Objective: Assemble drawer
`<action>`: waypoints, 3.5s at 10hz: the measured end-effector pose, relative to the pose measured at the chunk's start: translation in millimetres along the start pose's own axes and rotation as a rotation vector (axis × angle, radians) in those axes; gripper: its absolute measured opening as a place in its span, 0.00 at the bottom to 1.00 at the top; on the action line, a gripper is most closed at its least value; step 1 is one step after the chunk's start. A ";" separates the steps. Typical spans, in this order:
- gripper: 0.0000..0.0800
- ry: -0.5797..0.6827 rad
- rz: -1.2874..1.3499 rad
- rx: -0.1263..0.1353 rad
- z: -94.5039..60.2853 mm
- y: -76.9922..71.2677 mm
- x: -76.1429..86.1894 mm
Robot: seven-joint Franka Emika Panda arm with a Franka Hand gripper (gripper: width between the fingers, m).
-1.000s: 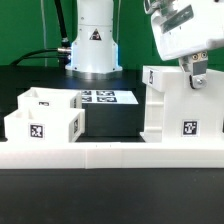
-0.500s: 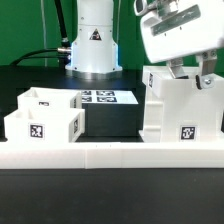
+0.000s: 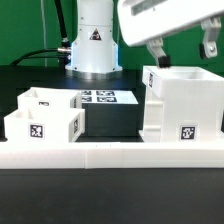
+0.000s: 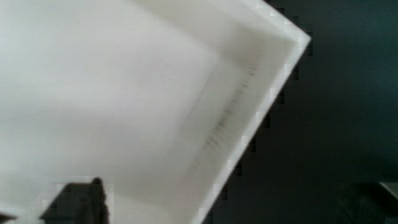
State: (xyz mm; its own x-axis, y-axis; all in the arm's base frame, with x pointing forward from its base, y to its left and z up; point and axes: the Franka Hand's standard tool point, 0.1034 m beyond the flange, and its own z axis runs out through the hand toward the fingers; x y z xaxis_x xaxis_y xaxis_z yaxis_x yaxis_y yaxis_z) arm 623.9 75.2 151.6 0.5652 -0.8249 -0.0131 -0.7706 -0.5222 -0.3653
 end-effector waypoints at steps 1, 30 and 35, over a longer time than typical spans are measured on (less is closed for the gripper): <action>0.81 0.005 0.000 0.009 -9.1 -0.9 -0.1; 0.81 -0.111 -0.727 -0.273 13.8 159.1 70.4; 0.81 -0.106 -0.704 -0.297 29.5 176.9 81.9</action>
Offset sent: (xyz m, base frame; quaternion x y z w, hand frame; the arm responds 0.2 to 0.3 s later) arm 0.0000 0.0000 0.0000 0.0000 0.0000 0.0000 1.0000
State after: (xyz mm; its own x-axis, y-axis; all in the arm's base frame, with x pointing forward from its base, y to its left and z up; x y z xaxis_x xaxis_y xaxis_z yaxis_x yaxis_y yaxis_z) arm 542.6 -78.3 58.4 0.9652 -0.2591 0.0351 -0.2569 -0.9648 -0.0556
